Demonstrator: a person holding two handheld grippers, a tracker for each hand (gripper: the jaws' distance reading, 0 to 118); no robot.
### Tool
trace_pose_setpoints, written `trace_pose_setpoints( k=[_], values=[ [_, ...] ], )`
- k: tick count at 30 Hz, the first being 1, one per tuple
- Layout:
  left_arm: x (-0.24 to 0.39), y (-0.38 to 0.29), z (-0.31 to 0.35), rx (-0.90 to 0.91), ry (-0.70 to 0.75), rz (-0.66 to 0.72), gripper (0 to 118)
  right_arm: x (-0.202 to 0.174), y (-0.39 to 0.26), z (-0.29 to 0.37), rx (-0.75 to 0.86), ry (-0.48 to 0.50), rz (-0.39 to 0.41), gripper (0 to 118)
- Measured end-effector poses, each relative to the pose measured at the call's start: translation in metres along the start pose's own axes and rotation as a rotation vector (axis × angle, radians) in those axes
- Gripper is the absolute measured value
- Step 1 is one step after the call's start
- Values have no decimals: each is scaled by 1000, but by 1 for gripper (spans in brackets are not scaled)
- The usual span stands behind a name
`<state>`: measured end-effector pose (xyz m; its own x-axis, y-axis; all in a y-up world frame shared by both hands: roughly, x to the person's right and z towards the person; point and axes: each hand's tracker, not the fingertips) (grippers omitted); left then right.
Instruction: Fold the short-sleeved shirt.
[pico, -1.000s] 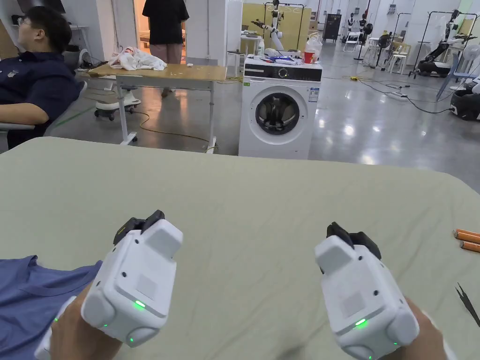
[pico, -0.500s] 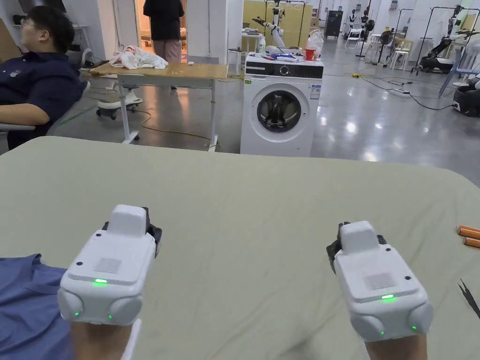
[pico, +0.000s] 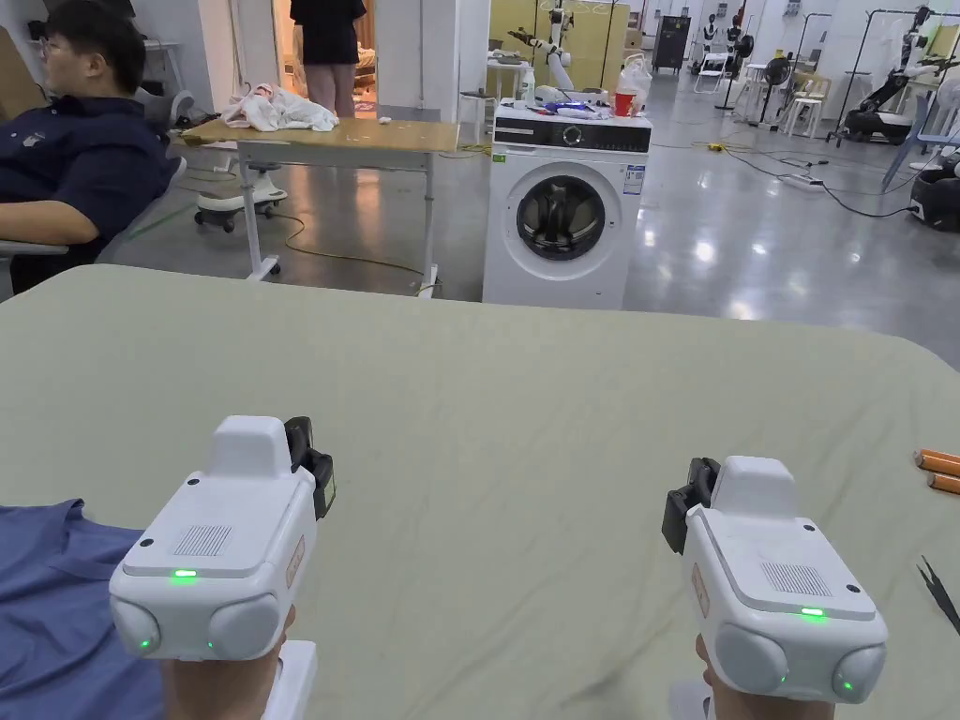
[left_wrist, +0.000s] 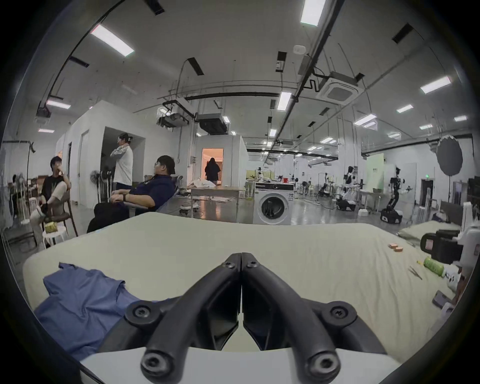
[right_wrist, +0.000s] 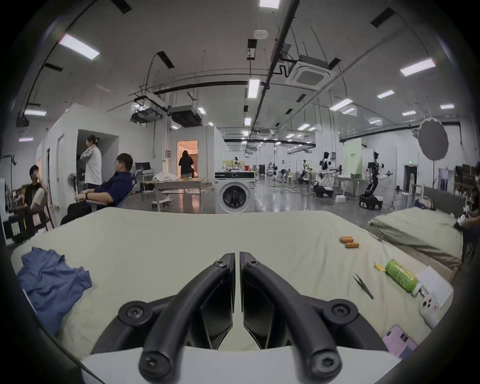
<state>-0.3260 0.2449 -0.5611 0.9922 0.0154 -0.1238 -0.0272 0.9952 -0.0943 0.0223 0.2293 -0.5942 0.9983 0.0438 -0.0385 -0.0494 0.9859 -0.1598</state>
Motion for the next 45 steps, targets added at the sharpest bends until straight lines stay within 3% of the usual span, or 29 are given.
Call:
trace_pose_setpoints(
  k=[5, 8, 19, 24, 25, 26, 27, 28, 29, 34, 36, 40, 41, 43, 45],
  values=[
    [-24, 1, 7, -79, -54, -1, 0, -8, 3, 2, 2, 24, 34, 3],
    [-54, 1, 8, -233, -97, 12, 0, -13, 2, 2, -1, 36, 44, 3],
    [-190, -37, 13, -645, 81, 71, 0, -28, -16, -4, -57, 76, 65, 3],
    [-237, -70, 5, -801, 120, 145, 13, -34, -18, -5, -69, 81, 72, 3],
    [-243, -78, 2, -822, 132, 147, 27, -34, -19, -5, -72, 83, 75, 3],
    [-247, -85, 0, -853, 130, 141, 57, -35, -20, -6, -76, 83, 79, 3],
    [-250, -92, -3, -889, 126, 128, 77, -36, -20, -6, -80, 82, 83, 3],
    [-251, -99, -5, -906, 111, 112, 89, -35, -21, -7, -83, 82, 85, 3],
    [-251, -105, -7, -938, 98, 106, 94, -35, -22, -7, -85, 83, 87, 3],
    [-246, -127, -12, -949, 122, 38, 92, -34, -27, -9, -104, 78, 97, 3],
    [-237, -127, -11, -920, 137, -17, 84, -33, -29, -9, -111, 74, 98, 3],
    [-231, -124, -2, -867, 141, -23, 40, -33, -34, -10, -128, 72, 98, 3],
    [-235, -124, -1, -869, 140, -25, 23, -34, -34, -10, -133, 73, 98, 3],
    [-236, -126, 1, -859, 139, -55, 0, -34, -36, -11, -137, 74, 98, 3],
    [-245, -129, 2, -853, 147, -69, 0, -35, -38, -12, -141, 76, 96, 3]
  ],
)
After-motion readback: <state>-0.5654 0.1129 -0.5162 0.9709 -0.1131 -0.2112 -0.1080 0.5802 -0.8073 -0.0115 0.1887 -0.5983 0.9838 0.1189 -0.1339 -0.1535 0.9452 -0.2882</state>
